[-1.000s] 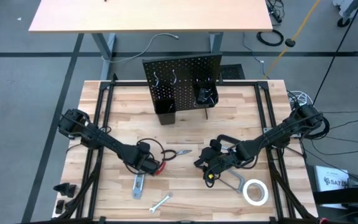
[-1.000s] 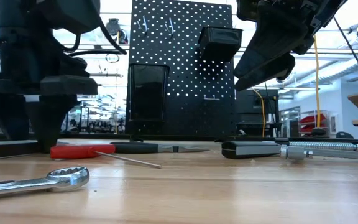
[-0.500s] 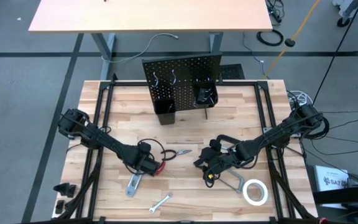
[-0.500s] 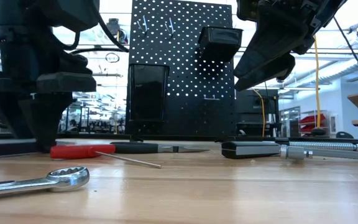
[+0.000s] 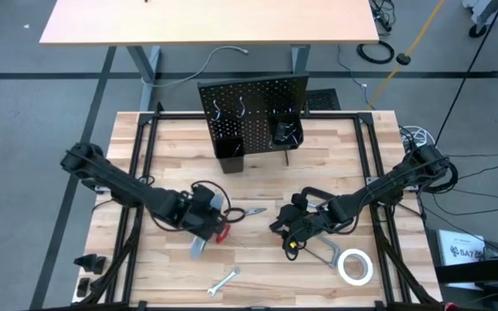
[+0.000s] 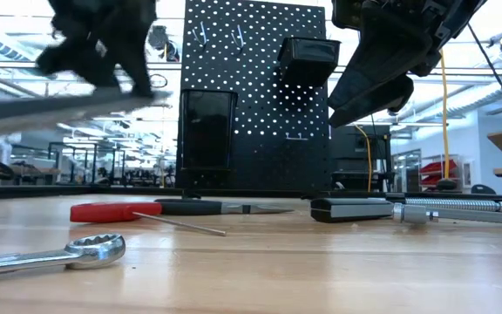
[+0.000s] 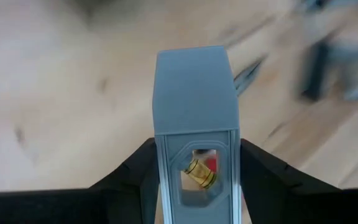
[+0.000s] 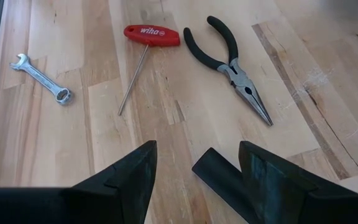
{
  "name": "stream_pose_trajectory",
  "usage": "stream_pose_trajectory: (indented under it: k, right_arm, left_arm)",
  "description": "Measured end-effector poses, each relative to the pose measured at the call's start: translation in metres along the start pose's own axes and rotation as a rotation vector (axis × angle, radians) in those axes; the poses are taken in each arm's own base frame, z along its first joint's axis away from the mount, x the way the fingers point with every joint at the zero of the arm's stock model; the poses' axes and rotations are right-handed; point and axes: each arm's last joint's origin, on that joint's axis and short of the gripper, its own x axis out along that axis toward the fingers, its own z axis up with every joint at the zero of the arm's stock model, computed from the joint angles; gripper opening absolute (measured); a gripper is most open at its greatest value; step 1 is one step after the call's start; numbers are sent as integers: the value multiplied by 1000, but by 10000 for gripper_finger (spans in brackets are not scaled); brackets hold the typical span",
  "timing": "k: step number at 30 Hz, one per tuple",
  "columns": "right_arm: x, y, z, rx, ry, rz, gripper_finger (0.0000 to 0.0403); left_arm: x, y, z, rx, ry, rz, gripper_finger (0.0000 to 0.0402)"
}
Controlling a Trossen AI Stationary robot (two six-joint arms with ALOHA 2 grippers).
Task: Hang tools onto peg board
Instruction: Put the spirit level into the left black bin on the pegboard
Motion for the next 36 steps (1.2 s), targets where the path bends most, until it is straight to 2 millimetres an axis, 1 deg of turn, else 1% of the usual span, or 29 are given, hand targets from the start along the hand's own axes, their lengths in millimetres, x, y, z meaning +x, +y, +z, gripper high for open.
stream_pose_trajectory:
  k: [3,6,12,15,18,21,25,30,36]
  right_arm:
    - [0,0,0,0,-2,-2,222]
    - [0,0,0,0,-3,-3,222]
    - [0,0,0,-1,-3,-3,222]
    - [0,0,0,-9,-3,-3,222]
    - [0,0,0,-11,-4,-5,222]
    - [0,0,0,-18,-5,-6,222]
    - [0,0,0,-22,-5,-6,222]
    - [0,0,0,-31,-4,-7,222]
    - [0,-1,0,-79,-3,-9,222]
  left_arm:
    - [-19,-3,11,36,-157,-72,168]
    - [-37,-2,22,75,-320,-108,168]
    - [-67,5,45,85,-582,-128,168]
    - [-82,3,57,101,-706,-137,168]
    - [-92,-1,70,140,-807,-132,168]
    - [-99,-5,85,204,-890,-105,168]
    - [-102,-4,105,245,-972,-39,168]
    - [-95,7,131,204,-1014,53,168]
    - [-86,21,156,151,-1035,88,168]
